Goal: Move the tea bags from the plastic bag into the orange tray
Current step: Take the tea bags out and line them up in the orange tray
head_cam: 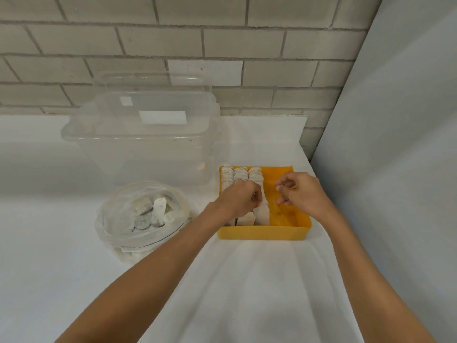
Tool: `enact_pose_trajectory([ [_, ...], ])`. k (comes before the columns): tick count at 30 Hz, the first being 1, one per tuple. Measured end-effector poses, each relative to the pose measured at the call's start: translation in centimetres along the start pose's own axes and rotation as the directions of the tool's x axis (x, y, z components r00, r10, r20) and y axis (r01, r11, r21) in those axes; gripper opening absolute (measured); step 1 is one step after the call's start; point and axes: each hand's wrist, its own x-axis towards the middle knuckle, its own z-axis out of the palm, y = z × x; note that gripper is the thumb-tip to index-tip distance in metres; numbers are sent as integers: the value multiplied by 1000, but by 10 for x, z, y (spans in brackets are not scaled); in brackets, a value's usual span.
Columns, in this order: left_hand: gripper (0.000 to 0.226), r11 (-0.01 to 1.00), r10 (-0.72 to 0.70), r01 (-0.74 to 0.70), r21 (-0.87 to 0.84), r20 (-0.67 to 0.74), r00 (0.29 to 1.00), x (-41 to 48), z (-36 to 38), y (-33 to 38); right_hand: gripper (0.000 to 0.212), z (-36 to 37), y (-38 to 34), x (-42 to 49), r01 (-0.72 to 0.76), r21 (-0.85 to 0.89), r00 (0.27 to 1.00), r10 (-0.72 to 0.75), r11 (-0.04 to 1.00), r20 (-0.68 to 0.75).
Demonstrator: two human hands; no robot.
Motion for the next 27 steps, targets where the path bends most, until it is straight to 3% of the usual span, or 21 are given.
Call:
enact_pose_trajectory([
  [4,15,999,-7,5,-38,-49,999,-10,-11,-4,10,5,-11,-4,16,2,1000,-16,1000,19],
  [11,6,956,-124,68,-287,-182,975,-69,-64,-29,12,42,-66,-13,131,78,982,-140,988,130],
  [18,14,728,-401,247,-640,-105,910,-138,-123,-96,15,110,-132,-14,239,157,913,-277,958,299],
  [22,11,734,-478,369,-570,-47,877,-154,-120,-129,16,155,-148,-11,287,72,877,-292,955,381],
  [27,10,808,-533,482,-339,-74,843,-145,-87,-158,31,189,-138,-1,233,-156,913,-160,960,376],
])
